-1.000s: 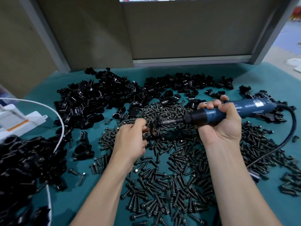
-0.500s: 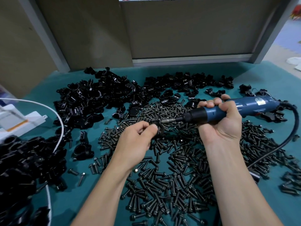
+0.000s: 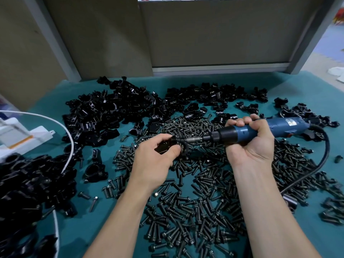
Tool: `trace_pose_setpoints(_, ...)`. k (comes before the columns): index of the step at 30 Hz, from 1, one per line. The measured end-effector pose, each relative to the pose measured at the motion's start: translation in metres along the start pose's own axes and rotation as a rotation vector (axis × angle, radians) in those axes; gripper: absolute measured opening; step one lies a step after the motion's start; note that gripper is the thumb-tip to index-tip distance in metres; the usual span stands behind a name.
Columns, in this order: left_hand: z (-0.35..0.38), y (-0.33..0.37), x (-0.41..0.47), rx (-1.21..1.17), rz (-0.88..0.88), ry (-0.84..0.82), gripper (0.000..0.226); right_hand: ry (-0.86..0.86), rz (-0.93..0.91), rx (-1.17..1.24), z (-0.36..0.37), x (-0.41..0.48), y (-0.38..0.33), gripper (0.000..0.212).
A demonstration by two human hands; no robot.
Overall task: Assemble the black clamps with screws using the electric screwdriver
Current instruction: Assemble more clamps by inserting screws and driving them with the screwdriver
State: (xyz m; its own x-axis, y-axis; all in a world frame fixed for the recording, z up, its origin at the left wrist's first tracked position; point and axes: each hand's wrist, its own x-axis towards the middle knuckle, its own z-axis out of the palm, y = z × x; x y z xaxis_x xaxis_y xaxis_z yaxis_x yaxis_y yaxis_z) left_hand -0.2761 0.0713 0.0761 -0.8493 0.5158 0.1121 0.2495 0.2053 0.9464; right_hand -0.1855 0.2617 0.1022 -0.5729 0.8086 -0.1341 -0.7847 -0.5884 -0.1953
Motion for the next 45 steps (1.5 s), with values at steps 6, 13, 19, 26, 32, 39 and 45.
trace_pose_setpoints(6,-0.003,0.0,0.006,-0.003,-0.101,0.319,0.015,0.097,0.031,-0.048,0.0,-0.002,0.002,0.02)
trace_pose_setpoints(13,-0.007,0.0,0.007,-0.203,0.001,0.259,0.024,0.195,0.196,-0.435,0.011,-0.008,0.006,0.033)
trace_pose_setpoints(19,-0.004,0.002,0.001,-0.099,0.122,0.188,0.031,0.06,0.22,-1.405,0.011,-0.022,0.019,0.032)
trace_pose_setpoints(26,-0.002,0.007,0.002,-0.077,0.178,0.152,0.027,0.023,-0.093,-2.281,0.008,-0.03,0.034,0.073)
trace_pose_setpoints(32,-0.005,0.008,0.0,-0.053,0.234,0.143,0.039,-0.365,-0.133,-1.82,0.023,-0.038,0.029,0.039)
trace_pose_setpoints(39,-0.006,0.012,-0.002,-0.014,0.302,0.123,0.048,-0.528,0.346,-1.319,0.026,-0.045,0.025,0.015)
trace_pose_setpoints(45,-0.006,0.006,0.003,-0.027,0.212,0.107,0.048,-0.498,0.1,-1.309,0.018,-0.041,0.032,0.034)
